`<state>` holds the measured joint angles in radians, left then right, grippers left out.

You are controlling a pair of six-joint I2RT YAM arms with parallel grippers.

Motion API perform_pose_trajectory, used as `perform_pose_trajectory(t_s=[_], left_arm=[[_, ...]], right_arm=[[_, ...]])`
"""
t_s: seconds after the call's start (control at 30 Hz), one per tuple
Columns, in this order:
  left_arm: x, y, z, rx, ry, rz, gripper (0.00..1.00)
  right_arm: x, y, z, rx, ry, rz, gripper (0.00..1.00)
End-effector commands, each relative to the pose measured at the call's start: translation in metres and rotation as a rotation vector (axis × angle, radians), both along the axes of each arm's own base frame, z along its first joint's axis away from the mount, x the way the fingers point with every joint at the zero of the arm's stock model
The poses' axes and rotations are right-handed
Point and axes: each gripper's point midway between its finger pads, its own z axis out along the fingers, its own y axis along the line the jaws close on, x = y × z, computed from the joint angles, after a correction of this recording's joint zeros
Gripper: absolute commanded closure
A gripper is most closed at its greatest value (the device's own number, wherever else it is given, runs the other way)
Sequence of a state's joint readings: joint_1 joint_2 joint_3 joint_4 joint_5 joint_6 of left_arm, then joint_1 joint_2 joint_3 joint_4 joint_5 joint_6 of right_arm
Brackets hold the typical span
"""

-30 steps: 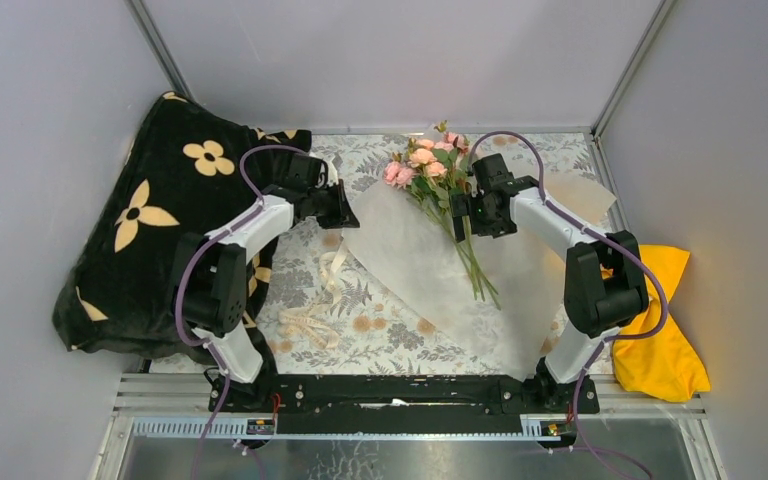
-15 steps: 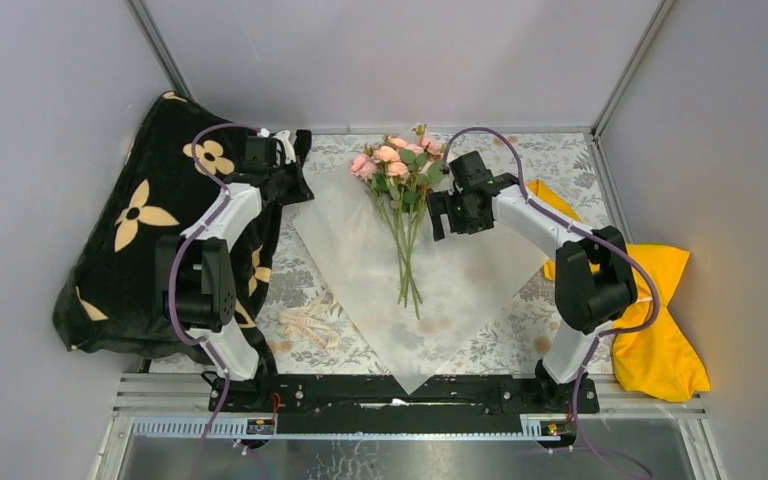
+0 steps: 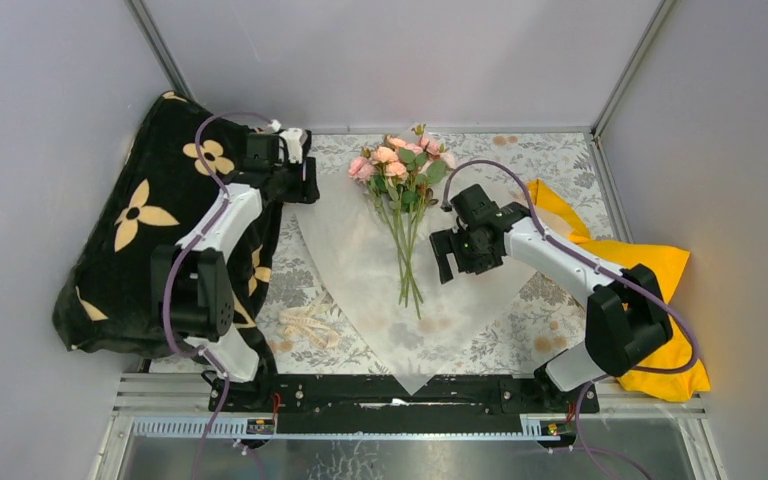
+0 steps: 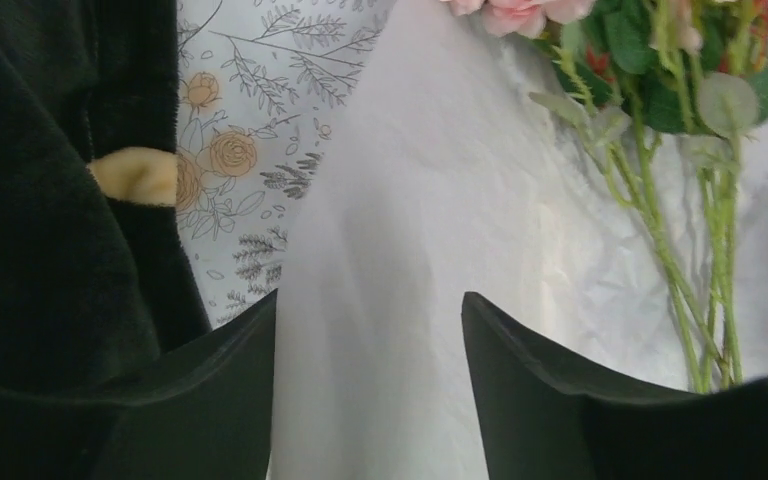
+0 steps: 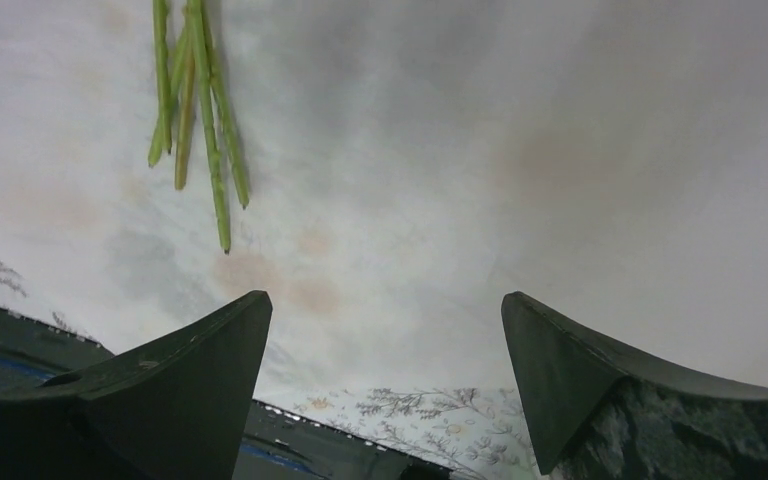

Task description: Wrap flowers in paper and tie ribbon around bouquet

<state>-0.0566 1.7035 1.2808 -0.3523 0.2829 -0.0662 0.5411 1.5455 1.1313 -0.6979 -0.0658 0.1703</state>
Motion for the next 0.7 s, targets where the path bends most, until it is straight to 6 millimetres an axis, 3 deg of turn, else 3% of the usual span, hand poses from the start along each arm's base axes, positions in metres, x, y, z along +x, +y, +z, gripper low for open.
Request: perform_pose_trajectory(t_s=[0.0, 0.1, 0.17, 0.23, 0.33, 0.47, 0.53, 0.6, 0.67], left_arm=[[-0.030, -0.029, 0.071, 0.279, -0.223, -0.291, 0.29], [-0.112, -0.085, 0.042, 0.356, -0.085, -0.675, 0.30], [-0.161, -0.112, 0.017, 0.450, -0.071, -0.879, 0.30], [-0.208, -0.129, -0.007, 0.521, -0.071, -1.070, 0.28], [-0.262, -0.152, -0.021, 0.553, -0.114, -1.291, 0.21], [-0.320, -0.178, -0.028, 0.576, -0.235, -1.535, 0.10], [-0.339, -0.184, -0.037, 0.596, -0.315, -1.642, 0.06], [-0.344, -0.189, -0.051, 0.631, -0.399, -1.697, 0.02], [-0.335, -0.197, -0.062, 0.692, -0.498, -1.678, 0.01]], right_arm=[[-0.033, 0.004, 0.004, 0.098, 0.060, -0.020, 0.07], [-0.042, 0.022, -0.005, 0.195, 0.114, 0.014, 0.08], [-0.041, 0.033, -0.008, 0.239, 0.132, 0.032, 0.08], [-0.035, 0.036, -0.011, 0.241, 0.133, 0.036, 0.08], [-0.028, 0.036, -0.016, 0.226, 0.116, 0.013, 0.09], [-0.022, 0.046, -0.022, 0.269, 0.120, -0.018, 0.11], [-0.019, 0.049, -0.025, 0.280, 0.119, -0.029, 0.11], [-0.015, 0.049, -0.028, 0.276, 0.111, -0.046, 0.12], [-0.013, 0.048, -0.030, 0.267, 0.107, -0.053, 0.12]])
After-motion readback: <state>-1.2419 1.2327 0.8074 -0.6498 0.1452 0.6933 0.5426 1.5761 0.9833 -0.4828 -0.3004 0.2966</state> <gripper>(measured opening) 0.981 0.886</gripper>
